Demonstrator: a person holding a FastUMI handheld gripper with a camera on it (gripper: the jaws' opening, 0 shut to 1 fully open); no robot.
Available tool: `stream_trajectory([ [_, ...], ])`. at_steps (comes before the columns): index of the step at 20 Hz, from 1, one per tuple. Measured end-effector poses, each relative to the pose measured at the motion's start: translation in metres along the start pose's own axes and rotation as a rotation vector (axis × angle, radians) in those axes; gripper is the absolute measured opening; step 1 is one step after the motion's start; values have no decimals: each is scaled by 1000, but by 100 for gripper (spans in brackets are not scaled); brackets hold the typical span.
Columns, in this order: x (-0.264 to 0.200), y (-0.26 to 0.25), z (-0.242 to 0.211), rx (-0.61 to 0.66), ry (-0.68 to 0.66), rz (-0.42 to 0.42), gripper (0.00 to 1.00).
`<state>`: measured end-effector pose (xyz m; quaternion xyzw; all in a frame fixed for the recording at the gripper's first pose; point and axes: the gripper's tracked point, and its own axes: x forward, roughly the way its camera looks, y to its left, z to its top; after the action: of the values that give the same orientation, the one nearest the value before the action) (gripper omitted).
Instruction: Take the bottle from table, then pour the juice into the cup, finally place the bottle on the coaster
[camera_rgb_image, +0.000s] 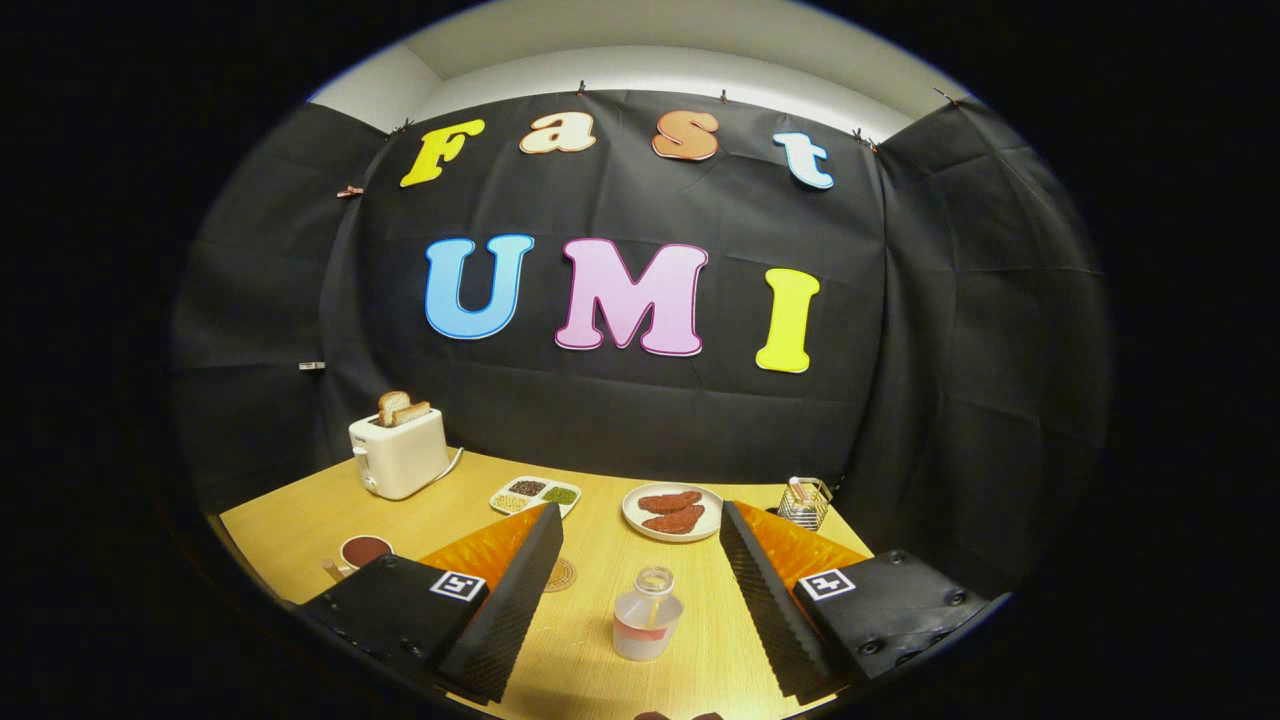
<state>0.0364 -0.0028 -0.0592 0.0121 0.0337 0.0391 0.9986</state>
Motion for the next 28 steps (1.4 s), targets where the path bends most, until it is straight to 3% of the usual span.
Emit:
stream_trajectory([
  [11, 35, 2, -70, 12, 84, 84, 97],
  [22, 61, -13, -138, 90, 139, 93, 98],
  [28, 68, -6, -156, 59, 144, 116, 98],
])
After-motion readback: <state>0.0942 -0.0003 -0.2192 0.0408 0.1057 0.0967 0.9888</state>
